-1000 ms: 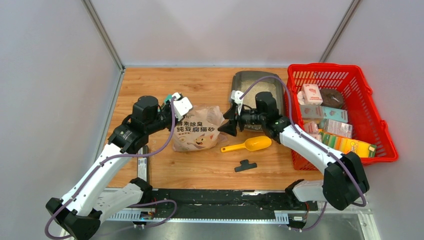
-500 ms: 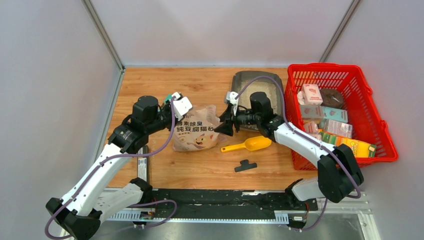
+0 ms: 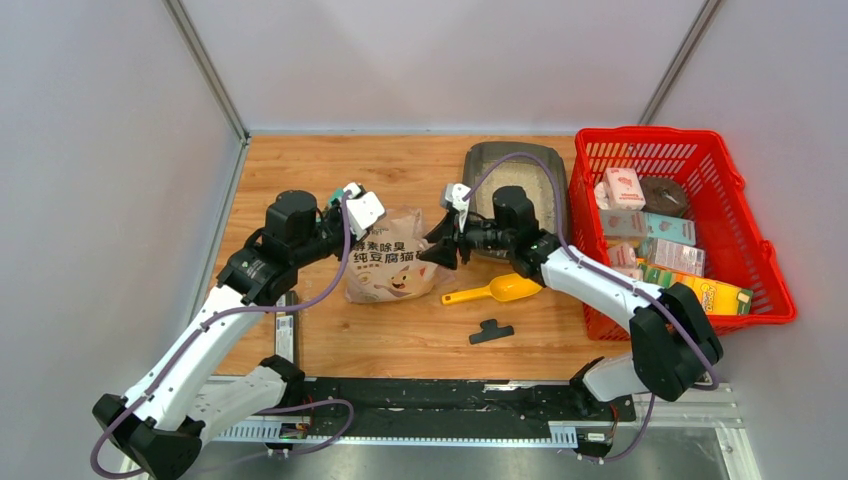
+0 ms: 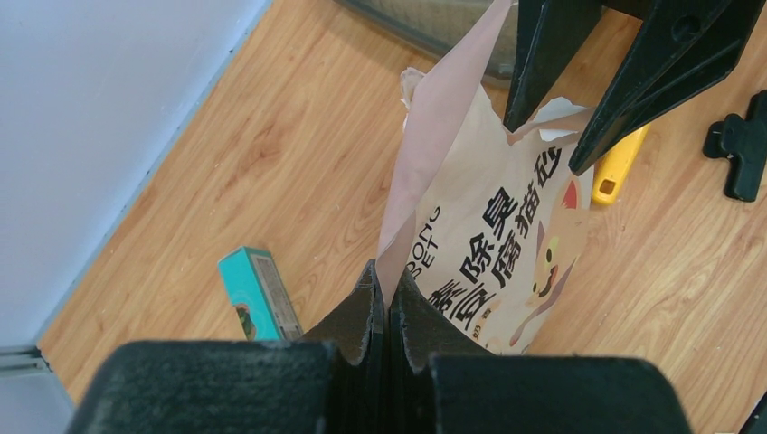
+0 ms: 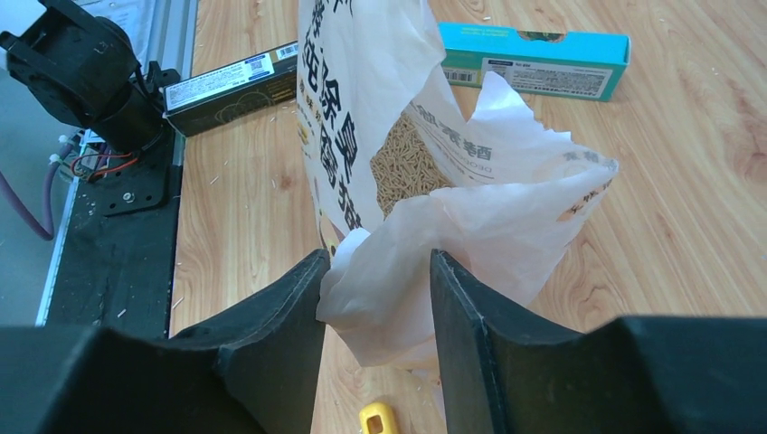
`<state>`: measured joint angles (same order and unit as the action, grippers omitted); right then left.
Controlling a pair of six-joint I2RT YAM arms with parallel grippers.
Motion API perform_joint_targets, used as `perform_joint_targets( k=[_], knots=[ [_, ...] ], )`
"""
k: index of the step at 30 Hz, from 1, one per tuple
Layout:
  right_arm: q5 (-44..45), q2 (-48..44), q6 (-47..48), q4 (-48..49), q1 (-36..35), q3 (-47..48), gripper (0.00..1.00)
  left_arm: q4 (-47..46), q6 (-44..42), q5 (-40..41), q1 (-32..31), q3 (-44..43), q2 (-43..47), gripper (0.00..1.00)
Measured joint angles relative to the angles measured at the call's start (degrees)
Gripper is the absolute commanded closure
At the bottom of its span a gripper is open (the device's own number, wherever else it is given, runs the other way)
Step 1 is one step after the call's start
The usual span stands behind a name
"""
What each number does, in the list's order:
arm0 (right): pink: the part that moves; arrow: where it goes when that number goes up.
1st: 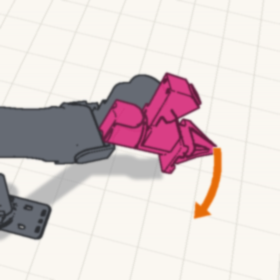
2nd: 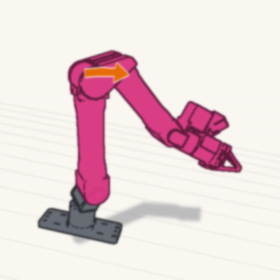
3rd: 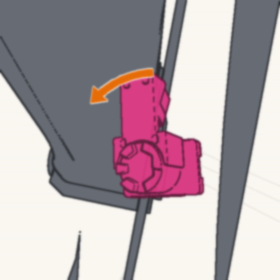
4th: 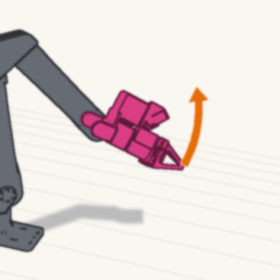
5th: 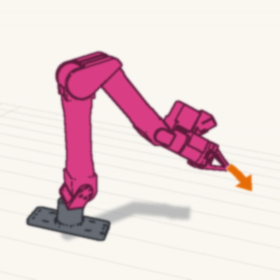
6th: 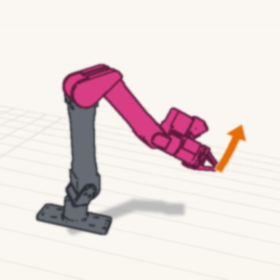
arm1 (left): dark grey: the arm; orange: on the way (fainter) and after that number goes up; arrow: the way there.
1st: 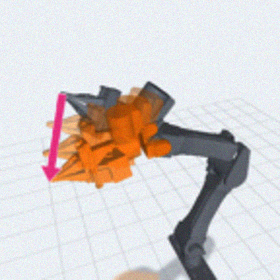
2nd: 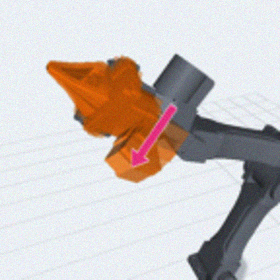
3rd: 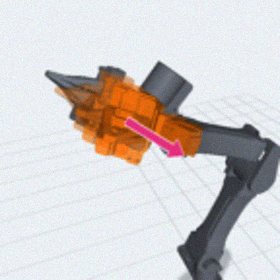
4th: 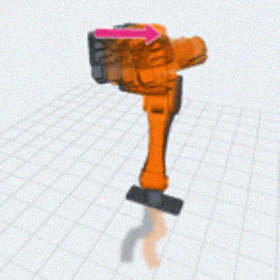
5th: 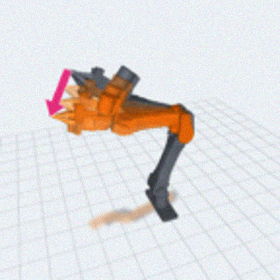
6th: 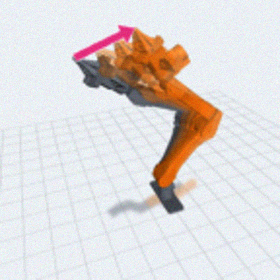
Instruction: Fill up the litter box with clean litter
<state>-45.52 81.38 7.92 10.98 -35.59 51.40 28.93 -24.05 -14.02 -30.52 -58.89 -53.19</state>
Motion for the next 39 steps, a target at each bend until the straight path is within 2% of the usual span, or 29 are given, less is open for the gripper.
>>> perform_joint_targets(
  k=[14, 17, 20, 22, 23, 24, 26, 27, 30, 33, 39],
  knots=[
    [3.0, 1.2, 1.0, 1.9, -0.9, 0.0, 0.54, -1.3, -0.1, 0.5, 0.0, 0.0, -1.2, 1.00],
    [3.2, 1.8, 1.2, 2.5, -0.9, 0.0, 0.64, -1.3, -0.1, 0.9, 0.0, -0.2, -1.4, 1.00],
    [3.8, 2.4, 0.9, 3.3, -0.9, -0.1, 0.79, -1.3, -0.2, 1.0, 0.0, -0.3, -1.6, 1.00],
    [4.2, 2.4, 0.6, 4.0, -1.0, -0.2, 0.84, -1.2, -0.3, 1.1, 0.0, -0.5, -1.8, 0.99],
    [4.5, 2.4, 0.4, 4.2, -1.0, -0.2, 0.88, -1.2, -0.3, 1.1, 0.0, -0.5, -1.9, 0.95],
    [4.7, 2.4, 0.2, 4.3, -1.0, -0.3, 0.90, -1.2, -0.3, 1.1, 0.0, -0.6, -2.0, 0.85],
    [5.0, 2.4, -0.2, 4.3, -0.9, -0.3, 0.96, -0.7, -0.7, 1.2, 0.0, -1.1, -2.3, 0.76],
    [5.0, 2.4, -0.4, 4.3, -0.9, -0.2, 0.98, -0.6, -0.8, 1.2, 0.0, -1.7, -2.6, 0.68],
    [5.1, 2.4, -0.6, 4.3, -0.5, -0.2, 1.00, -2.2, -1.7, 1.5, 0.0, -5.2, -3.4, 0.63],
    [5.0, 2.4, -0.6, 4.3, 0.2, -0.2, 1.00, -5.6, -2.5, 1.6, 1.2, -10.7, -5.4, 0.62],
    [4.9, 2.4, -0.5, 4.3, 0.5, -0.3, 1.00, -10.9, -3.3, -0.5, 9.9, -26.1, -17.8, 0.71]
  ],
)
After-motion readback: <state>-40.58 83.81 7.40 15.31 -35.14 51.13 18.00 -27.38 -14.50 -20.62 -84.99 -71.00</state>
